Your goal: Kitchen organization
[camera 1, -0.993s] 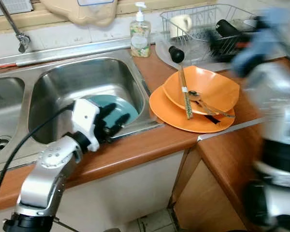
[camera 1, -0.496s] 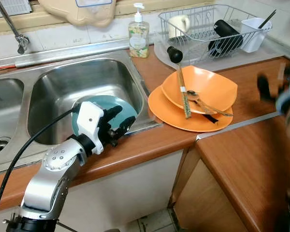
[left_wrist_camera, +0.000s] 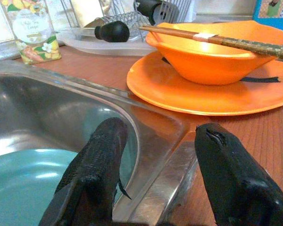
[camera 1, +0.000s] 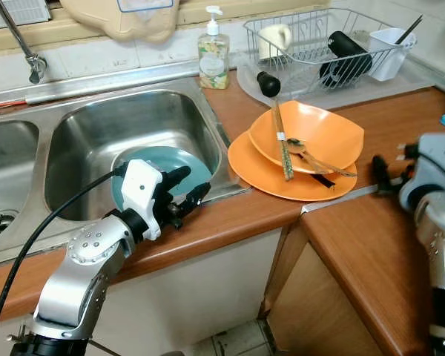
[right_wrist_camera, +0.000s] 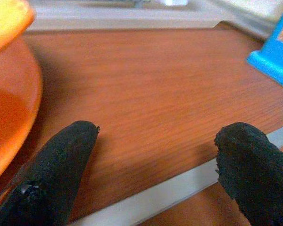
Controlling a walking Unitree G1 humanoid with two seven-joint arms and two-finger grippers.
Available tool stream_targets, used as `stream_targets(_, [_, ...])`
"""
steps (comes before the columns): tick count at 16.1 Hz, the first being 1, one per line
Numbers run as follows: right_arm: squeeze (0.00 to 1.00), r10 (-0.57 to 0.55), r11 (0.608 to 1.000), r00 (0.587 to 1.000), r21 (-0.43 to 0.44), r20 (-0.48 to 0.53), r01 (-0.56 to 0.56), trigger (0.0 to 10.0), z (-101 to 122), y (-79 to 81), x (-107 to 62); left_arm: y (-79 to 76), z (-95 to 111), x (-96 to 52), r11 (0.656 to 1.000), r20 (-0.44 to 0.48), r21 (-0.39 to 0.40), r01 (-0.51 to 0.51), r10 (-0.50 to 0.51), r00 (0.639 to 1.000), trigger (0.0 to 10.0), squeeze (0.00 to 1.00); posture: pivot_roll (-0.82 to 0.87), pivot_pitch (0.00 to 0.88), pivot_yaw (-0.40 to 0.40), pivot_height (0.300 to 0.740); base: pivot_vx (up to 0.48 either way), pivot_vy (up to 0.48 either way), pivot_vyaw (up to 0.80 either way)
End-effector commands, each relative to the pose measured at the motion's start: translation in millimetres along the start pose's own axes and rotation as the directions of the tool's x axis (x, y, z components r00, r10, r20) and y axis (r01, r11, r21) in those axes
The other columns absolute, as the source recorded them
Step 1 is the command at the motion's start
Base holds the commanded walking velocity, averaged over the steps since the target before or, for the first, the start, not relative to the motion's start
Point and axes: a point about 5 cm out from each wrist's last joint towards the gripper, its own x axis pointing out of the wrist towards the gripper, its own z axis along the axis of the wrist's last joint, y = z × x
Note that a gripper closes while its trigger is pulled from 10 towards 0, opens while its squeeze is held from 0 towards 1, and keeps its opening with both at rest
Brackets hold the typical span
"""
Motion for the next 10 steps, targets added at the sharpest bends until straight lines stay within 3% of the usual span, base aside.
stream_targets(1, [0.00, 0.013, 1.000, 1.000, -0.026, 0.004, -0.013, 10.0, -1.7, 3.1, 0.0, -1.1, 2.4, -1.5, 1.000, 0.000, 0.018, 0.008, -0.008, 1.000, 10.0, 0.00, -0.04, 0.000, 0.058, 0.740, 0.000, 0.000, 0.00])
stream_targets(10, [0.00, 0.122, 0.993, 0.993, -0.005, 0.003, -0.122, 10.0, -9.6, 42.3, -2.0, -5.6, 2.8, -0.6, 1.000, 0.007, 0.012, 0.021, -0.021, 1.000, 10.0, 0.00, -0.03, 0.000, 0.056, 0.740, 0.000, 0.000, 0.00])
